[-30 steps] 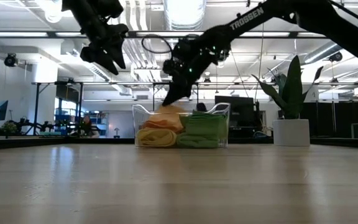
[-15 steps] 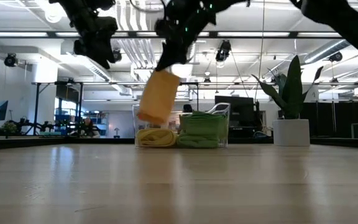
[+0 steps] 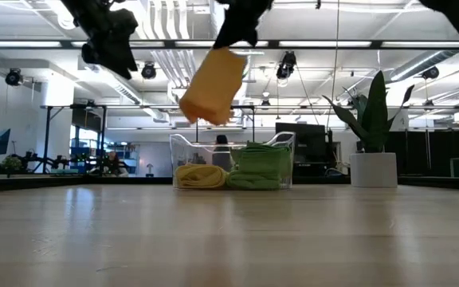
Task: Fold microfiber towels
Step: Remove the folded orange microfiber towel from the transparent bin, then put the folded orange microfiber towel into the transparent bin
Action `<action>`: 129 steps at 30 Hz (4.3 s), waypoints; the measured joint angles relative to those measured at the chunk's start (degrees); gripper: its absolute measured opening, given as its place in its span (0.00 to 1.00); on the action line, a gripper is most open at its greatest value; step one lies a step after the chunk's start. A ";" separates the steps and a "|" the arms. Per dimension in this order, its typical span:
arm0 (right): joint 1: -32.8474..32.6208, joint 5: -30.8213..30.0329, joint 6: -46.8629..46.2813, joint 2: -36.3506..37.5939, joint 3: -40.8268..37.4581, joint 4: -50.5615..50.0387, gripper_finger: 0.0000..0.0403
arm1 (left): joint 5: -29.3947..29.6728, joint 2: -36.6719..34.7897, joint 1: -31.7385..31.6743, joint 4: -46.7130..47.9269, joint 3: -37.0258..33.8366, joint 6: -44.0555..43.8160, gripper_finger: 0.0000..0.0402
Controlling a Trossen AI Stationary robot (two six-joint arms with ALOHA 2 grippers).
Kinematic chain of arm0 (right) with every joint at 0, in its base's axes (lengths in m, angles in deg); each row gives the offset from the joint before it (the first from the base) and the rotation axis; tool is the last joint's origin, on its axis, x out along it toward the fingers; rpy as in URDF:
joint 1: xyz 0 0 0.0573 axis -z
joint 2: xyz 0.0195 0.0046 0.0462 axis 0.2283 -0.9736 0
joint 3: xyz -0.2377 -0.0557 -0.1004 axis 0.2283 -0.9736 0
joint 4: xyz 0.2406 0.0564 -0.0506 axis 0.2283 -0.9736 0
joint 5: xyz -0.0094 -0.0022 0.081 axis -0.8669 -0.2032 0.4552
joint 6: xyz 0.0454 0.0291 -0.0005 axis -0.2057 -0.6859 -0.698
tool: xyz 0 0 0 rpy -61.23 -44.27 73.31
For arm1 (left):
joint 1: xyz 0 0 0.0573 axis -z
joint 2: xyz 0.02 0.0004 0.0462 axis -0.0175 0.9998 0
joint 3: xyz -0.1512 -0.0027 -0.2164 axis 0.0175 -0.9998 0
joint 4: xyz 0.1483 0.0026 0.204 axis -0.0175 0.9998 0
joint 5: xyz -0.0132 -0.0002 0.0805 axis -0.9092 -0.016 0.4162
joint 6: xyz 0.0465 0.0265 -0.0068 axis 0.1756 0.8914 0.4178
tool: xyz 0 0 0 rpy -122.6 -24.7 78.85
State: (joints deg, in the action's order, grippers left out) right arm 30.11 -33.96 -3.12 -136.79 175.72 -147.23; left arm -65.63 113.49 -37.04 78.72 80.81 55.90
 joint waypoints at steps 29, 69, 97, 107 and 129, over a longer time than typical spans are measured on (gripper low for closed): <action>-50.65 -2.97 -50.42 2.91 -2.45 -13.36 0.02 | -4.83 -3.10 0.11 -0.57 0.00 -0.17 0.45; -29.02 24.44 -15.06 -7.43 -26.91 17.83 0.02 | -13.91 -8.19 0.19 6.76 -0.19 -0.16 0.45; -21.32 24.08 -2.89 -22.47 -16.89 23.74 0.02 | -13.25 -12.08 0.19 6.92 -8.13 -3.30 0.45; -15.75 24.49 -1.06 -20.22 -13.24 18.48 0.18 | -14.83 -12.57 0.20 6.84 -8.20 -4.70 0.45; -11.31 30.29 12.54 -19.64 -15.86 15.70 0.63 | -20.31 -18.04 0.17 6.75 -8.28 -15.52 0.45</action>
State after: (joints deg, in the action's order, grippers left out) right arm 18.80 -3.67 9.41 -156.43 159.85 -131.53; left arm -85.94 95.45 -36.86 85.46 72.53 40.38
